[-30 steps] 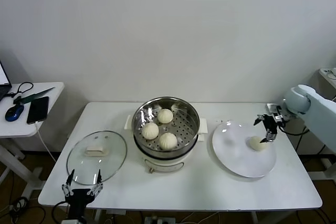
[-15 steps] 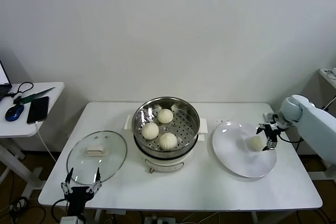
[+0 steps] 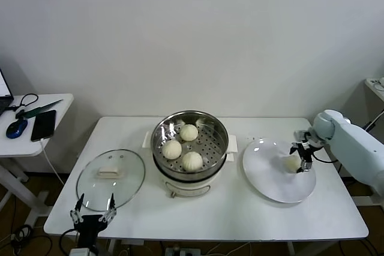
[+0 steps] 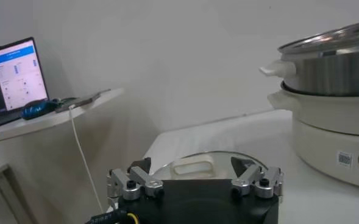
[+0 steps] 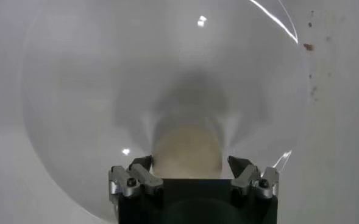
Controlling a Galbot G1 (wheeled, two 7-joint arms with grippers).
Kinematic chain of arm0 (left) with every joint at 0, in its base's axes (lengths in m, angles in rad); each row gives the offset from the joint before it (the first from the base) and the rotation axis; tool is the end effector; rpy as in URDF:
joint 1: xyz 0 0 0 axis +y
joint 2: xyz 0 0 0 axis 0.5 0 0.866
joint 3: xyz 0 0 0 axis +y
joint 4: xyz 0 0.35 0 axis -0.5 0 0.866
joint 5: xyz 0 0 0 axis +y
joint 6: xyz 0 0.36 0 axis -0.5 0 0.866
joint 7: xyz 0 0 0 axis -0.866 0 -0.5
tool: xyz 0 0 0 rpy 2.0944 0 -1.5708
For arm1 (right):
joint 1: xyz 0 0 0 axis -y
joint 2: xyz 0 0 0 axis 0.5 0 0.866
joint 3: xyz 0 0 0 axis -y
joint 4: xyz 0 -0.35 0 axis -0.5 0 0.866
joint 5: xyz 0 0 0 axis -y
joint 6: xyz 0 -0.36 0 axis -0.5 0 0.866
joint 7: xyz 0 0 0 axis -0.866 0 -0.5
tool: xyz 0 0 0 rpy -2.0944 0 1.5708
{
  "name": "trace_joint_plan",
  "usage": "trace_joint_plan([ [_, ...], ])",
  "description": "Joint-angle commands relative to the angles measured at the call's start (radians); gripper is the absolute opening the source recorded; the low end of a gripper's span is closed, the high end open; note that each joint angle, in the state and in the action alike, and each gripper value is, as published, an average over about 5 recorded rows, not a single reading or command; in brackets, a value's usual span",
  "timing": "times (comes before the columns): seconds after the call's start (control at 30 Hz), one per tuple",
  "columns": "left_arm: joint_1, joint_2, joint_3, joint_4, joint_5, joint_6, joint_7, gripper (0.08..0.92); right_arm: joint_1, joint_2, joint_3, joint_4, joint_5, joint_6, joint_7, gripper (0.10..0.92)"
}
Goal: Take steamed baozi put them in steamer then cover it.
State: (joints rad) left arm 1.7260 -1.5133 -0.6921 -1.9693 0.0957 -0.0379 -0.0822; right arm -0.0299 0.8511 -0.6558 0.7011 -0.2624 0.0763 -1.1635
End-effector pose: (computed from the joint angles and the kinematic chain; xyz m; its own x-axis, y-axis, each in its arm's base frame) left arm 0.1248 0.0676 -0.3663 -0.9573 -0.2030 0.2060 -0.1471 0.9550 0.2576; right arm 0.5668 -0.2506 -0.2461 -0.1043 -0.0349 0.9939 -0.9945 -0.0078 -0.1047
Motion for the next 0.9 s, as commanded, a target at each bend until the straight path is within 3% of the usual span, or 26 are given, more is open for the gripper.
trace_joint_plan([
  [0.03,-0.002,0.001,0.0,0.001,0.0,0.0,0.0,0.823,0.0,0.021,-0.002,-0.035,-0.015,0.01,-0.002,0.802],
  [0.37,0.005,0.004,0.0,-0.002,0.001,0.003,-0.001,0.823,0.058,-0.013,-0.064,0.023,0.089,-0.035,-0.006,0.691],
  [0.63,-0.001,0.007,0.018,-0.007,0.004,0.008,0.002,0.823,0.361,-0.055,-0.373,0.178,0.445,-0.167,0.024,0.673],
  [0.9,-0.017,-0.004,0.055,-0.016,0.031,0.02,0.037,0.823,0.708,0.025,-0.705,0.334,0.804,-0.3,0.079,0.67],
])
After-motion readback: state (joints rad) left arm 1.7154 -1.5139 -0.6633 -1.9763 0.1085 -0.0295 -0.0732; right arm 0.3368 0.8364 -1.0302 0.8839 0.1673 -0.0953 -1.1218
